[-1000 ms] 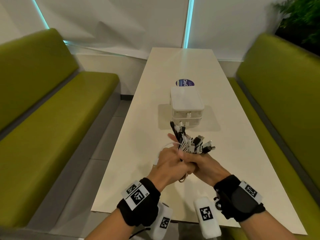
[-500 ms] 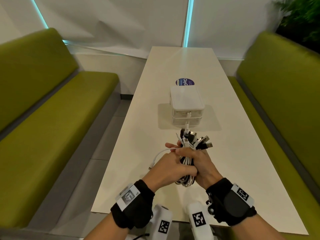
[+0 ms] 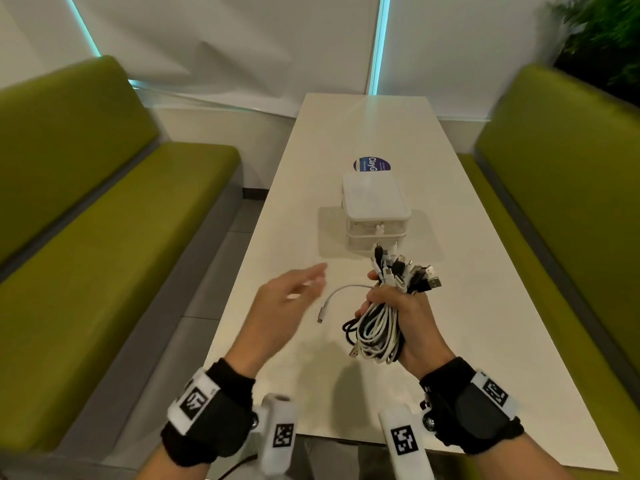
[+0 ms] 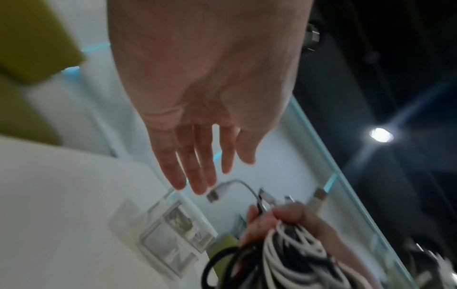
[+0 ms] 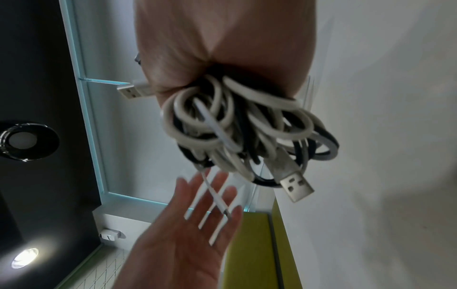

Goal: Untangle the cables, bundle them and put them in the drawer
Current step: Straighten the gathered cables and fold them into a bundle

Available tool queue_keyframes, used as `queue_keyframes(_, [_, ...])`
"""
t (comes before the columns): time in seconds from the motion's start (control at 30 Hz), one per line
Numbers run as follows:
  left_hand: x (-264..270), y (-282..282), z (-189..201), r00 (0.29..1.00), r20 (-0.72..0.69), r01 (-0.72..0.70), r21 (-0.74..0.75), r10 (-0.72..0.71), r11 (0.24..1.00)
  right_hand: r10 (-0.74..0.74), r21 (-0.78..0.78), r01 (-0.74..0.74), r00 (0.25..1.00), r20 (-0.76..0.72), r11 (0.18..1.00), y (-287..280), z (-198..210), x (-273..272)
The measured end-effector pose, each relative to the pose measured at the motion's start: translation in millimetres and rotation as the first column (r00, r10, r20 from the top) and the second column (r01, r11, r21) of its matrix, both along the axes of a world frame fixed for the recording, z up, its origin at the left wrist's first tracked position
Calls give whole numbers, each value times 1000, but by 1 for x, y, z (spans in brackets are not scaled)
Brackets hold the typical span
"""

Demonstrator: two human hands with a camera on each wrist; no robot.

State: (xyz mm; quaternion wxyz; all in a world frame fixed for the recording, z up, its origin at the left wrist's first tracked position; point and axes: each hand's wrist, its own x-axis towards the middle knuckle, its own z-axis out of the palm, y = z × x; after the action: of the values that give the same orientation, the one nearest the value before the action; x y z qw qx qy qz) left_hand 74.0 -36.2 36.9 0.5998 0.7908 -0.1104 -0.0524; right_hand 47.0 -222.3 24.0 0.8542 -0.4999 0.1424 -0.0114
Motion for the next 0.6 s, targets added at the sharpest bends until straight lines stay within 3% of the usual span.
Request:
queue_keyframes(0.07, [-1, -14, 6, 992, 112, 48, 130, -63, 990, 8, -4, -8, 1000, 8, 1000, 3, 1, 1])
queue_keyframes(0.27, [4, -45, 10, 994, 97, -33, -77, 40, 997, 47, -38, -45, 998, 47, 998, -3, 4, -2])
queue_keyframes(0.37, [4, -62, 10, 989, 122, -71, -87, 81, 994, 76, -37, -74, 996, 56, 997, -3, 7, -4])
queue_keyframes(0.6, [11, -74, 6, 997, -3, -73, -191, 74, 979, 130, -40, -128, 991, 40, 991, -7, 7, -2])
